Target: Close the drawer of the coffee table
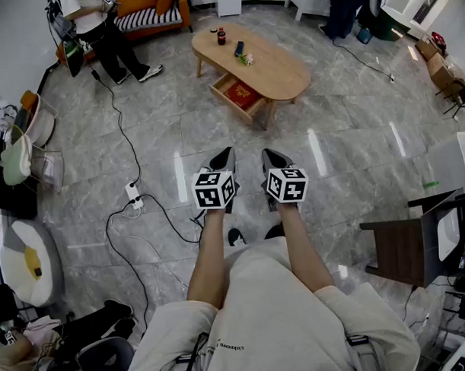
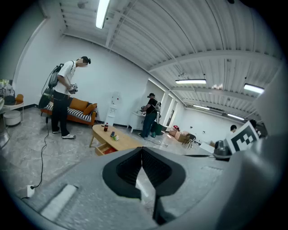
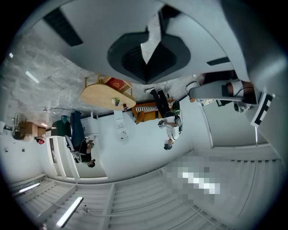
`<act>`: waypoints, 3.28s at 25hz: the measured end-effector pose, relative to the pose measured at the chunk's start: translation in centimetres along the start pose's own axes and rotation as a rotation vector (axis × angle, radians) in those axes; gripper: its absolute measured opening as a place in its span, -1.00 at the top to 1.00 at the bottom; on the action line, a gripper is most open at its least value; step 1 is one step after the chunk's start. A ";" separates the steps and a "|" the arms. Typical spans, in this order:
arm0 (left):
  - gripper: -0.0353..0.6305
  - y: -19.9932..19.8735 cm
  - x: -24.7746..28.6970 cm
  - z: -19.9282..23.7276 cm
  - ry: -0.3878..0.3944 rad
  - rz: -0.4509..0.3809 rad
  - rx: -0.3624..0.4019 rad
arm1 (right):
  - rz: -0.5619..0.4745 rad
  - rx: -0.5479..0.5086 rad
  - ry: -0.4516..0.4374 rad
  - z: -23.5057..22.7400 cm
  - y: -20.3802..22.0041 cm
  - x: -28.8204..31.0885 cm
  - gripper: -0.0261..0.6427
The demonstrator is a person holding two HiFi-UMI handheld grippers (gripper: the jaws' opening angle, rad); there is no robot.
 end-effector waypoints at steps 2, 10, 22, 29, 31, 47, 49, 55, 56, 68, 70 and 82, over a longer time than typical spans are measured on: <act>0.87 0.5 -0.2 0.4 -0.004 0.003 0.002 | -0.007 -0.008 -0.023 0.2 0.2 0.2 0.88; 0.87 0.8 -0.5 0.9 -0.002 0.008 0.010 | -0.018 -0.017 -0.019 0.4 0.6 -0.1 0.88; 0.87 0.8 -1.3 2.3 -0.033 0.007 -0.033 | -0.010 0.021 -0.021 0.7 -0.3 0.8 0.88; 0.87 1.9 -2.1 4.9 -0.055 0.028 -0.052 | 0.008 0.041 -0.127 1.8 -0.1 3.1 0.88; 0.87 1.9 -1.9 6.3 -0.071 0.028 -0.075 | 0.020 0.020 -0.148 2.5 -0.1 4.4 0.88; 0.87 -3.9 4.7 16.6 -0.151 0.062 -0.067 | 0.044 0.201 -0.120 1.4 -5.0 19.0 0.88; 0.87 -5.3 6.1 17.5 -0.143 0.054 -0.050 | 0.055 0.187 -0.127 2.2 -5.3 21.1 0.88; 0.87 -8.0 9.6 21.3 -0.127 0.057 -0.018 | 0.046 0.164 -0.133 3.3 -7.9 27.2 0.88; 0.87 -8.3 10.2 22.0 -0.128 0.059 -0.014 | 0.040 0.163 -0.130 3.1 -8.4 28.1 0.88; 0.87 -11.0 15.3 30.2 -0.181 0.088 0.058 | -0.037 0.347 -0.066 -0.9 -10.7 36.0 0.88; 0.87 -10.6 15.5 31.0 -0.182 0.098 0.042 | -0.028 0.343 -0.068 -0.9 -10.1 36.1 0.88; 0.87 -11.3 21.5 36.6 -0.058 0.187 0.026 | -0.063 0.415 0.134 -4.3 -9.4 37.8 0.88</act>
Point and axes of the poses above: the fingertips, and each gripper's own axes: x forward along the fingers, z to its left, y out of its underside, the point moved 2 cm from there along -x, backward along the fingers, and after that the axes turned 5 degrees about -z, right-handed, at the moved point
